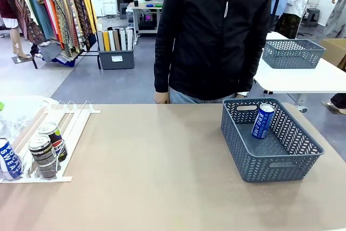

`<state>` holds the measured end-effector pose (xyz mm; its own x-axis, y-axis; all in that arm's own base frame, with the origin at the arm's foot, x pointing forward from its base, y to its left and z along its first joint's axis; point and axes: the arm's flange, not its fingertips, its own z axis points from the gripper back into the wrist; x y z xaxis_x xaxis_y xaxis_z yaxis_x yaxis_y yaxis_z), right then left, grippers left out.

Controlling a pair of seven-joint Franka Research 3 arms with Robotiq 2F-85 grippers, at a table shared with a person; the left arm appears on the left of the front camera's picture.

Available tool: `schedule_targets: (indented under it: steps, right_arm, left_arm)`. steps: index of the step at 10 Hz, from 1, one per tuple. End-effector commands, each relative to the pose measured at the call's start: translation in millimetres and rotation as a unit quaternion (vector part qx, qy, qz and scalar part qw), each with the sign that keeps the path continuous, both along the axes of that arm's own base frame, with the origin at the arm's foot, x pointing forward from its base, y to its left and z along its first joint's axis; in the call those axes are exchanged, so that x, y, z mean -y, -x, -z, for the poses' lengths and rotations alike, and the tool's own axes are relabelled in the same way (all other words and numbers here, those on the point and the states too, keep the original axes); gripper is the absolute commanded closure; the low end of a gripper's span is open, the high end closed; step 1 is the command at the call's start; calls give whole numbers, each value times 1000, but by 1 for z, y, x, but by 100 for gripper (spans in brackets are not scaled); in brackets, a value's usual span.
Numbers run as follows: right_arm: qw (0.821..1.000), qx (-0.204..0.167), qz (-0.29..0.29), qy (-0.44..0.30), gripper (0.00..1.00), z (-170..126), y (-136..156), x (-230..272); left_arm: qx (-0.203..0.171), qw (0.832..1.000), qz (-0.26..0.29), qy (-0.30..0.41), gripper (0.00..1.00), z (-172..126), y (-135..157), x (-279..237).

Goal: Retrieve and store the cans from the dispenser.
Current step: Pick up the last remaining can from one row of the Automatic Can Dispenser and place it in the middle of the table.

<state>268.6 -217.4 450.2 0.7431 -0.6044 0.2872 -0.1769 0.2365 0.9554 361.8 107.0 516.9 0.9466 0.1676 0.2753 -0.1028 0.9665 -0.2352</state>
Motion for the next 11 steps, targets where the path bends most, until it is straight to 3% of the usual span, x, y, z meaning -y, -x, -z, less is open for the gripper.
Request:
schedule_targets:
  steps: [1,2,3,6,11]
  right_arm:
    - [1000,9,1,-5,0,-3,-2,0]
    - [1000,9,1,-5,0,-3,-2,0]
    - [1000,9,1,-5,0,-3,-2,0]
    - [1000,9,1,-5,0,-3,-2,0]
    - [1000,9,1,-5,0,-3,-2,0]
  left_arm:
    - [-42,999,20,21,0,5,1,-3]
    - [-42,999,20,21,0,5,1,-3]
    - [-12,1000,8,11,0,4,1,1]
    - [-64,997,-37,-33,0,26,-6,-1]
    - [-128,991,-38,-18,0,71,-19,19]
